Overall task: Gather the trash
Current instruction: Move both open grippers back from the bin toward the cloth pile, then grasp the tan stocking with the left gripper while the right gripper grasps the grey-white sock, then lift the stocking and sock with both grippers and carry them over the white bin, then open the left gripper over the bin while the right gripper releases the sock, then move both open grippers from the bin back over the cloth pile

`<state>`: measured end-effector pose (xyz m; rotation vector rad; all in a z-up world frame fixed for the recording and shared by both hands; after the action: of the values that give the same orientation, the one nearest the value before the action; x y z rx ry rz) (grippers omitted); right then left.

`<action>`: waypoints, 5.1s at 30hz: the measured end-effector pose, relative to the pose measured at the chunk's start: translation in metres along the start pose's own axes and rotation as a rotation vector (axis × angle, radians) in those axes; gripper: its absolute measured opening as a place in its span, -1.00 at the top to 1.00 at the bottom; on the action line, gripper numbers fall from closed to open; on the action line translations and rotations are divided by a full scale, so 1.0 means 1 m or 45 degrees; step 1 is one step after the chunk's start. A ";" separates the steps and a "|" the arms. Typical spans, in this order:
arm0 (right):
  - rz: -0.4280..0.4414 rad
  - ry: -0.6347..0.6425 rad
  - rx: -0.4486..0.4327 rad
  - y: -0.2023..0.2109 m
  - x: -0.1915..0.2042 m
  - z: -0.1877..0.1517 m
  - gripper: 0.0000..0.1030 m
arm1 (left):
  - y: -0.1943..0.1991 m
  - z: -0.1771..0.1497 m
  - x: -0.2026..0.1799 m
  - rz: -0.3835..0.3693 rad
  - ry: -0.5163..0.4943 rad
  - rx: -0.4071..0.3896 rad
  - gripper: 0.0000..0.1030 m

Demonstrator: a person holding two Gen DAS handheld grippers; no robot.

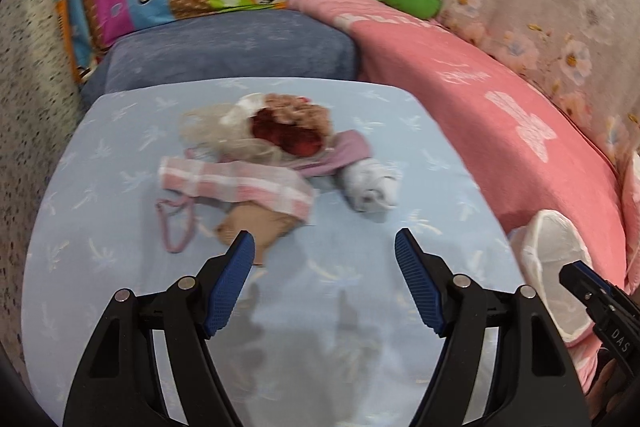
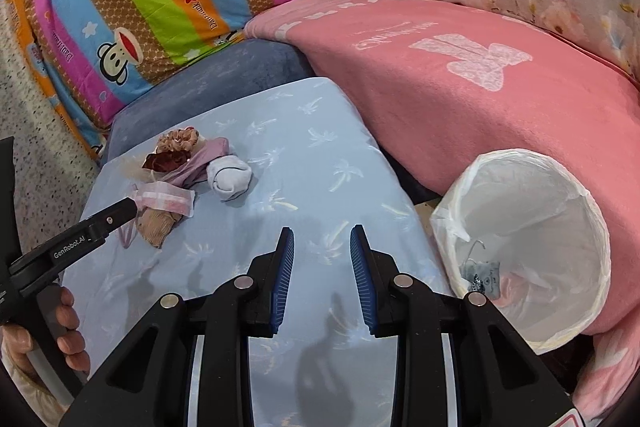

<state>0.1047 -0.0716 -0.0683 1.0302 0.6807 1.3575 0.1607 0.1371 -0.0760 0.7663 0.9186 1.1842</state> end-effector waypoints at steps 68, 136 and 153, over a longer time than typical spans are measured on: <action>0.064 -0.009 0.014 -0.018 0.027 0.028 0.80 | -0.018 -0.009 -0.072 -0.281 -0.186 0.133 0.77; -0.090 -0.372 -0.126 0.058 -0.171 -0.023 0.59 | -0.017 -0.030 -0.272 -0.382 -0.519 0.102 -0.21; -0.029 -0.177 -0.078 0.033 -0.083 -0.003 0.48 | -0.017 -0.008 -0.171 -0.286 -0.272 0.074 -0.38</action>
<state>0.0755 -0.1552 -0.0543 1.0543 0.5428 1.2667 0.1405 -0.0335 -0.0632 0.7974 0.8396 0.8646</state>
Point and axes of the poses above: each gripper's, at about its wrist camera, not at the fingertips, and y roughly against the way its jaws point, x to its left, z to its top, the point moved 6 cm from there along -y, roughly the way its jaws point, and after that the axes turned 15 degrees about x, right-handed, at the moved point
